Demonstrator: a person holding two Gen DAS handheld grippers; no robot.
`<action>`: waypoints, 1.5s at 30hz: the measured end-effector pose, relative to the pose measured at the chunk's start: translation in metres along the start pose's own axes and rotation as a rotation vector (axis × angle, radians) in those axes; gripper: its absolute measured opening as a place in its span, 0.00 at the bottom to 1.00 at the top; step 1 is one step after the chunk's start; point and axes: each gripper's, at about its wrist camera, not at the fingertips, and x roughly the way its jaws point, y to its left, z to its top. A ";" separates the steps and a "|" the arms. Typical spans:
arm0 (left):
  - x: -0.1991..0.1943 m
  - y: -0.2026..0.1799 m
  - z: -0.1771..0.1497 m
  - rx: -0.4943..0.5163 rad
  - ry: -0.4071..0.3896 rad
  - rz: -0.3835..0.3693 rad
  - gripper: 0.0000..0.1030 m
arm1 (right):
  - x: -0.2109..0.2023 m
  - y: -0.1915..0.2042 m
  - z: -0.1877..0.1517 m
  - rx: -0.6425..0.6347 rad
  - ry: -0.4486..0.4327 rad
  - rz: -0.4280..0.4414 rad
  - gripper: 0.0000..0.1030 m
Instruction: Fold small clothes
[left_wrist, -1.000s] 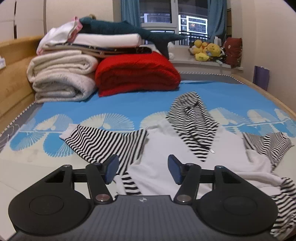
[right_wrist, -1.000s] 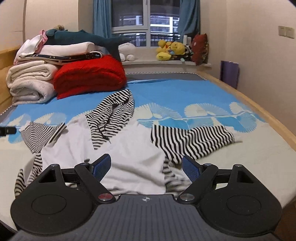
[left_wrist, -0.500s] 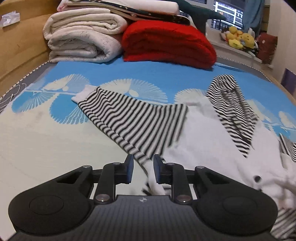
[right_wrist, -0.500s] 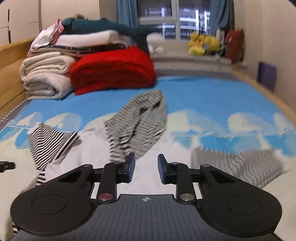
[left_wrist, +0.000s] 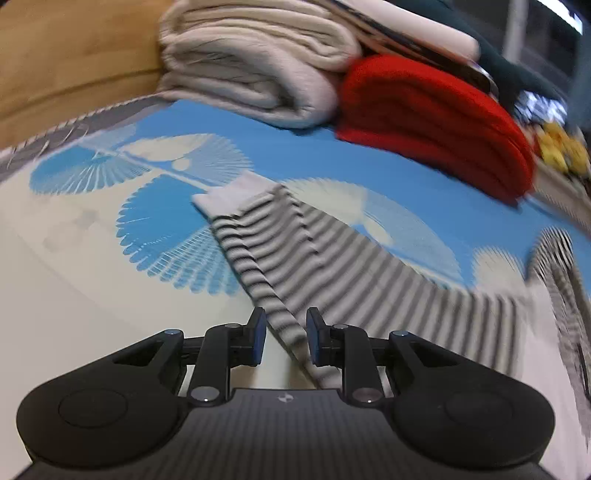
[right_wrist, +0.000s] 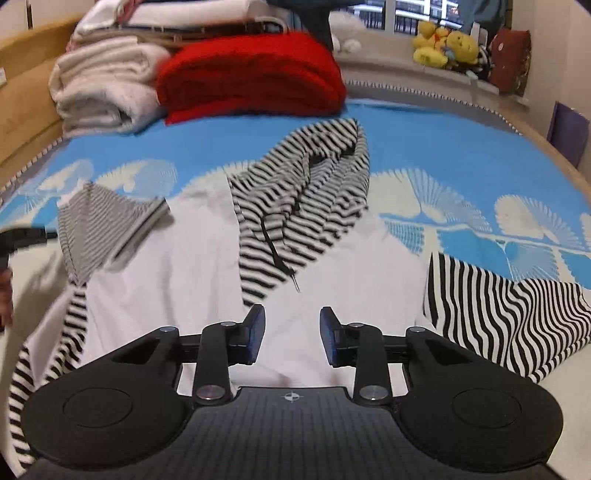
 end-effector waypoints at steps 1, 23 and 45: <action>0.008 0.006 0.004 -0.025 -0.004 0.000 0.25 | 0.002 -0.001 -0.001 -0.012 0.010 -0.010 0.33; -0.049 -0.062 0.075 -0.001 -0.142 -0.260 0.05 | 0.021 -0.031 -0.013 0.026 0.095 -0.090 0.33; -0.103 -0.170 -0.010 0.042 0.242 -0.285 0.43 | 0.040 -0.102 -0.017 0.500 0.079 -0.015 0.41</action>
